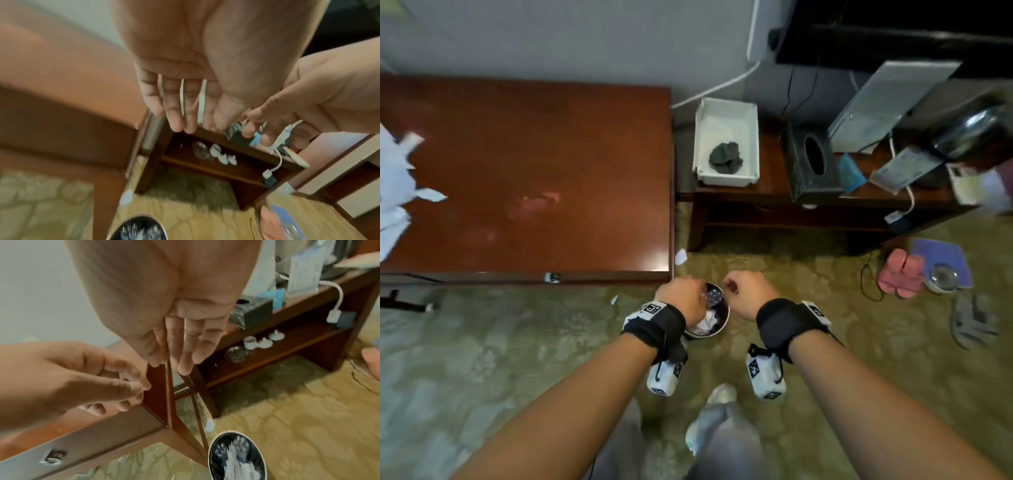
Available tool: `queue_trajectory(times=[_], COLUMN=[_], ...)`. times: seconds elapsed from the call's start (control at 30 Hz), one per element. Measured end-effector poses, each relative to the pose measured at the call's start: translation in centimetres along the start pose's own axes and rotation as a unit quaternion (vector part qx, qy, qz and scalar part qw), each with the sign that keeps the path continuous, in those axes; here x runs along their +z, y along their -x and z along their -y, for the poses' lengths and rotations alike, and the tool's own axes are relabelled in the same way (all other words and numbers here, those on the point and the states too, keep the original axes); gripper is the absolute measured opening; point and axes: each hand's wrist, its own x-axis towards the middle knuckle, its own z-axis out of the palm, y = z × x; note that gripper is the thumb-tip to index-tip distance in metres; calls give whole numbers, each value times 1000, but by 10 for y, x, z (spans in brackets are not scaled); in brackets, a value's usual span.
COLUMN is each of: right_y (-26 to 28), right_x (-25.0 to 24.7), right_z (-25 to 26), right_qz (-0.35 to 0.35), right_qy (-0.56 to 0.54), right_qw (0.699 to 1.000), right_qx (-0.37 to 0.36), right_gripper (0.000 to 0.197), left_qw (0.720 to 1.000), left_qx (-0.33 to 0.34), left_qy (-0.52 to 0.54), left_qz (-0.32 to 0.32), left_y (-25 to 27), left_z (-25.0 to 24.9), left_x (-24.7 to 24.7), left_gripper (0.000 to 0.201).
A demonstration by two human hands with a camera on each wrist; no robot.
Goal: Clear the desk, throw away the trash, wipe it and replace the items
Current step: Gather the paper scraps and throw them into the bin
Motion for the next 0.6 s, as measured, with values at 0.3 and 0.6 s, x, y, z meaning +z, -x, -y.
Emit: queue_trajectory(times=[0.3, 0.6], right_y=[30, 20], right_x=[-36, 35], right_z=[168, 362], right_qz=[-49, -26], right_qy=[97, 110], right_qw=[994, 987], right_qx=[-31, -118], right_gripper=[19, 13], left_qw=[992, 982], left_qx=[-21, -105], left_qy=[-14, 13], left_qz=[-126, -156], left_y=[94, 186], left_z=[104, 276], left_x=[-131, -192], left_gripper=[30, 29])
